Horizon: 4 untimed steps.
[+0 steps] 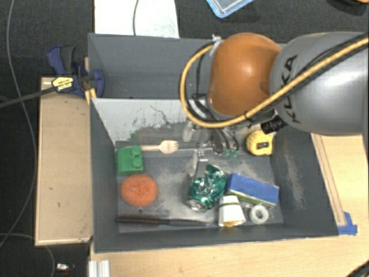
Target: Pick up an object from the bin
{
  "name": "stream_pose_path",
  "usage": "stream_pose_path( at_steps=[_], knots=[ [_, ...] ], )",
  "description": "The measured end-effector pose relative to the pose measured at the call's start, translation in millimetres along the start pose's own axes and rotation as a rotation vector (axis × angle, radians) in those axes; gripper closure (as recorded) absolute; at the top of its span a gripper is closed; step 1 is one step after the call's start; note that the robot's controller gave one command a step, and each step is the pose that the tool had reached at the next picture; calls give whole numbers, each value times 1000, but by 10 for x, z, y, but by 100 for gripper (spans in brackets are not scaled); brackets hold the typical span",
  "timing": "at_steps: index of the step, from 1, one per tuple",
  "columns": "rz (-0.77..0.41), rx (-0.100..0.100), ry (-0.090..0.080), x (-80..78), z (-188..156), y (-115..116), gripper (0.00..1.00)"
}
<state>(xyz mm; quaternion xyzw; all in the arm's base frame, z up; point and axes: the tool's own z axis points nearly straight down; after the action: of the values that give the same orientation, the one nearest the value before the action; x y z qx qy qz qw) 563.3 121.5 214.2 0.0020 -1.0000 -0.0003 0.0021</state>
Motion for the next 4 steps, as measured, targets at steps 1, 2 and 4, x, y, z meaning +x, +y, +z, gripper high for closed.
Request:
stream_pose_path(
  at_steps=[1, 2, 4],
  knots=[
    [3, -1, -8, -17, -39, -6, 0],
    [-92, -1, -11, 119, 498, -169, 0],
    [-314, -1, -14, 334, 1062, -839, 0]
  ],
)
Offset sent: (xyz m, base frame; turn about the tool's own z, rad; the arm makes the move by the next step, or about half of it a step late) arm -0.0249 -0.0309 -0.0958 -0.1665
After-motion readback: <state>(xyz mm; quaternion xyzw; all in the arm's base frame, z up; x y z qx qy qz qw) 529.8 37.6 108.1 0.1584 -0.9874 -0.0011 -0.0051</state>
